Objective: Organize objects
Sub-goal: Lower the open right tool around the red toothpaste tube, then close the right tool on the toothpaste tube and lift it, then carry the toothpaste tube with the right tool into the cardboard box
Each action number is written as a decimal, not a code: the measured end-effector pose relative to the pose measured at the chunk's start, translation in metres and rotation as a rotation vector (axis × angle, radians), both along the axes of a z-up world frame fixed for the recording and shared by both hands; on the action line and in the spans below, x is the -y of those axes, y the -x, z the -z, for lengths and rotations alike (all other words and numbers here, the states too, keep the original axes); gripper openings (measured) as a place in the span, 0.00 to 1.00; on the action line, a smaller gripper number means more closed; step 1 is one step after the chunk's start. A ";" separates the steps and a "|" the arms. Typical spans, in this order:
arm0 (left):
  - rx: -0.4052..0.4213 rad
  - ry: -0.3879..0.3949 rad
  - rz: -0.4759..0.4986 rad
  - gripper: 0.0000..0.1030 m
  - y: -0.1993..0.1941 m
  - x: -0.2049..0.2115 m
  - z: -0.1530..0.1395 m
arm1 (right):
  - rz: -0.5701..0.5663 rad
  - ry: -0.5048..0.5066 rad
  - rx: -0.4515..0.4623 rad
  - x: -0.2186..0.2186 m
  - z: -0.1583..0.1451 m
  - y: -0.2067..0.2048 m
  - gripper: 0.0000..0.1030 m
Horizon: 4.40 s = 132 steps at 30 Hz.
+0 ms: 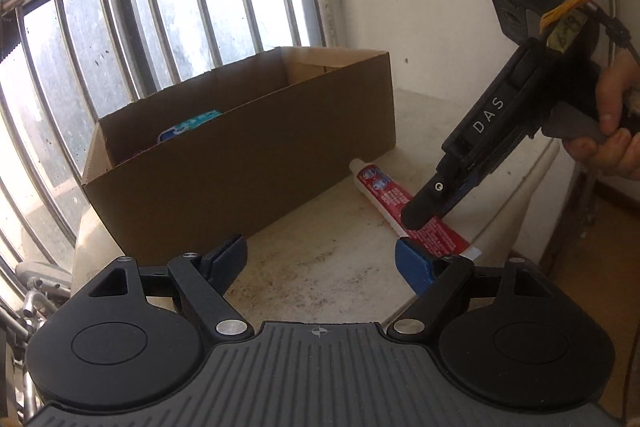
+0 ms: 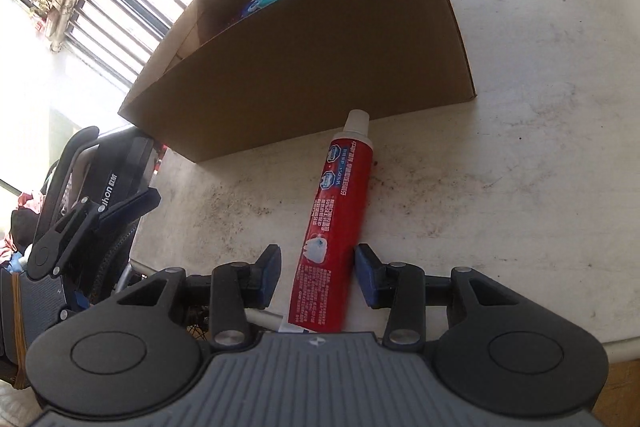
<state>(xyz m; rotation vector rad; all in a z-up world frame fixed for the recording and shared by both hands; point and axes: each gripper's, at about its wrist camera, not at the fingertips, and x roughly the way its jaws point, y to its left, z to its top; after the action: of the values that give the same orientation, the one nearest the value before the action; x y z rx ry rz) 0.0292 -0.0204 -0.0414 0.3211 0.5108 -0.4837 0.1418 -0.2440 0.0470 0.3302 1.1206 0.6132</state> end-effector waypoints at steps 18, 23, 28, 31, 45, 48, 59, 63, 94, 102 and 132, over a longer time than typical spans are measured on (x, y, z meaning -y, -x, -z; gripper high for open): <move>-0.050 0.000 0.216 0.73 -0.020 0.007 0.008 | -0.072 0.033 0.065 -0.019 -0.005 -0.003 0.43; -0.138 0.025 0.295 0.72 -0.051 0.025 0.010 | -0.046 0.008 0.110 0.013 -0.017 0.003 0.43; -0.115 -0.103 0.413 0.63 -0.070 0.051 0.012 | 0.000 -0.014 0.196 0.033 -0.033 -0.001 0.44; -0.151 -0.129 0.437 0.52 -0.082 0.061 0.014 | 0.022 0.013 0.234 0.032 -0.031 -0.013 0.51; -0.240 -0.066 0.432 0.31 -0.066 0.041 0.015 | -0.072 0.001 0.221 0.002 -0.013 -0.021 0.51; -0.252 -0.047 0.437 0.30 -0.053 0.031 0.020 | -0.091 -0.007 0.222 -0.006 -0.013 -0.014 0.51; -0.123 -0.234 0.428 0.25 -0.008 0.041 0.015 | -0.141 0.013 0.221 -0.027 -0.015 -0.001 0.51; -0.079 -0.308 0.436 0.23 0.004 0.052 0.015 | -0.102 -0.023 0.161 -0.015 -0.011 -0.008 0.51; 0.119 -0.199 0.387 0.22 0.000 0.060 0.022 | -0.091 -0.462 -0.052 0.031 0.035 -0.048 0.63; 0.120 -0.168 0.391 0.22 -0.001 0.057 0.023 | -0.004 -0.465 -0.027 0.028 0.046 -0.037 0.33; 0.118 -0.330 0.362 0.26 0.027 0.056 -0.020 | -0.087 -0.558 0.112 0.026 0.026 -0.008 0.27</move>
<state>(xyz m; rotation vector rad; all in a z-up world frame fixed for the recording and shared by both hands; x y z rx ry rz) 0.0017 -0.0760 -0.0217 0.7630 0.4170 -0.7270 0.1499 -0.2696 0.0209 0.7186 0.8441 1.0093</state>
